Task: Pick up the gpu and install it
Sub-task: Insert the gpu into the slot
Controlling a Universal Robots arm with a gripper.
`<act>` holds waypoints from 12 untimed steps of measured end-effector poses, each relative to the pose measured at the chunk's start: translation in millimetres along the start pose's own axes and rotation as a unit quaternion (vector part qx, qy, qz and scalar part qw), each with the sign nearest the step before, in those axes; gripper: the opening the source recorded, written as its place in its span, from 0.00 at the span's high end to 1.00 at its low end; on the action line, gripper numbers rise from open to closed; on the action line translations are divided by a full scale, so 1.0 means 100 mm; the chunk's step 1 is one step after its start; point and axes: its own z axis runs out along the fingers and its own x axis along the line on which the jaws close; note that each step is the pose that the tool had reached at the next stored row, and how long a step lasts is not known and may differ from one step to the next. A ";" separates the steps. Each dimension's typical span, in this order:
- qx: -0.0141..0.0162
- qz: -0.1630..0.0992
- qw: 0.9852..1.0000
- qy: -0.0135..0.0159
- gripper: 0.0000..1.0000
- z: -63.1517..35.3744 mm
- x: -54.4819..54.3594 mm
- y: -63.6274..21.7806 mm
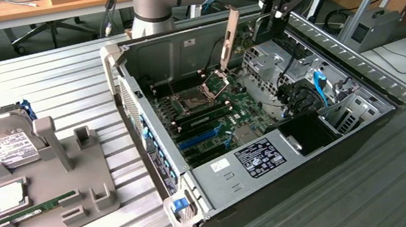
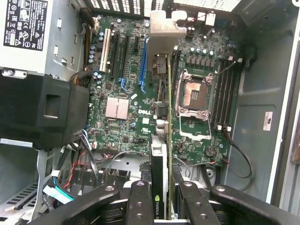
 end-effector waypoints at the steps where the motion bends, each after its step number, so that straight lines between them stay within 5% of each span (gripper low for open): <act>1: 0.000 0.000 1.000 0.000 0.73 0.000 0.00 0.000; 12: 0.001 0.002 1.000 -0.002 0.73 0.005 0.00 0.023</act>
